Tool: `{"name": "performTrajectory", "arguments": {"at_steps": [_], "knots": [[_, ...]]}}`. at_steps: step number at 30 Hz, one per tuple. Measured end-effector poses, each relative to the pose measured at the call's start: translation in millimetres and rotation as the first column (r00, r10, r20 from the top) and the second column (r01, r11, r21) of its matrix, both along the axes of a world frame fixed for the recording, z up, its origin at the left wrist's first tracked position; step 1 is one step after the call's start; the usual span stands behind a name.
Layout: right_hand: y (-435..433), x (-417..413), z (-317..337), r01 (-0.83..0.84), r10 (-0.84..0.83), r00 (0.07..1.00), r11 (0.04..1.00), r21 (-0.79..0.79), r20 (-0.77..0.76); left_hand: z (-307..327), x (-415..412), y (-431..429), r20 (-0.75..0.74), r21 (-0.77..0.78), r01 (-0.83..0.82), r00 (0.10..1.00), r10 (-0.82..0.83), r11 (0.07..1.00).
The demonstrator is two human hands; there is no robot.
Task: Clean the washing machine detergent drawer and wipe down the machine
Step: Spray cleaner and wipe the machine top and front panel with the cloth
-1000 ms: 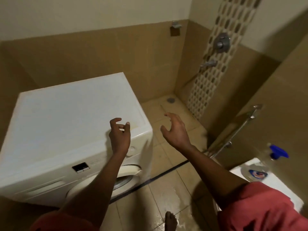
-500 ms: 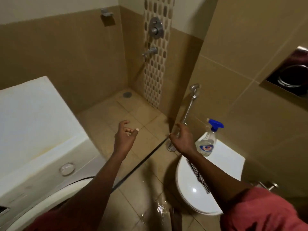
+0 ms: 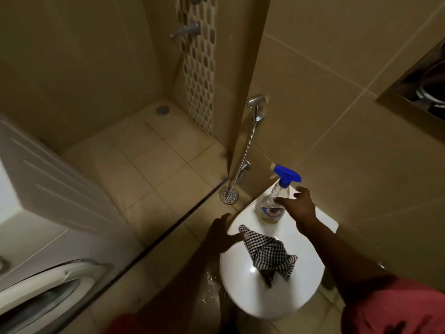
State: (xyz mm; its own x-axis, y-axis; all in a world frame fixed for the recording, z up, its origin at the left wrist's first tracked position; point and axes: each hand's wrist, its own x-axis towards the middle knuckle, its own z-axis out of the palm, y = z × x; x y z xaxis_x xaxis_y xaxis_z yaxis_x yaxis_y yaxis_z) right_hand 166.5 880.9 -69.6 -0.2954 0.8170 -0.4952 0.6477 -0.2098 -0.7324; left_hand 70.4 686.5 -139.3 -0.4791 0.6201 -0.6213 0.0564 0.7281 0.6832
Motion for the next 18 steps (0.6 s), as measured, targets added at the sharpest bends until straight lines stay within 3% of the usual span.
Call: {"name": "performTrajectory", "arguments": {"at_steps": [5,10,14,16,18], "knots": [[32,-10,-33,-0.114,0.109,0.991,0.991,-0.066,-0.083,-40,34,43,0.066,-0.017,0.049,0.997,-0.048,0.999],[38,-14,-50,-0.096,0.087,0.986,0.993,-0.063,-0.141,-61,52,67,0.105,-0.039,0.099,0.990,-0.094,0.994],[43,-10,-61,-0.110,0.104,0.986,0.993,-0.042,-0.134,-61,43,82,0.011,0.098,-0.113,0.994,0.113,0.989],[43,-4,-67,-0.118,0.106,0.987,0.988,-0.103,-0.119,-54,26,95,-0.060,0.220,-0.219,0.970,0.237,0.951],[39,9,-73,-0.079,0.072,0.996,0.988,-0.134,-0.053,-42,8,113,-0.035,0.331,-0.279,0.951,0.307,0.902]]}}
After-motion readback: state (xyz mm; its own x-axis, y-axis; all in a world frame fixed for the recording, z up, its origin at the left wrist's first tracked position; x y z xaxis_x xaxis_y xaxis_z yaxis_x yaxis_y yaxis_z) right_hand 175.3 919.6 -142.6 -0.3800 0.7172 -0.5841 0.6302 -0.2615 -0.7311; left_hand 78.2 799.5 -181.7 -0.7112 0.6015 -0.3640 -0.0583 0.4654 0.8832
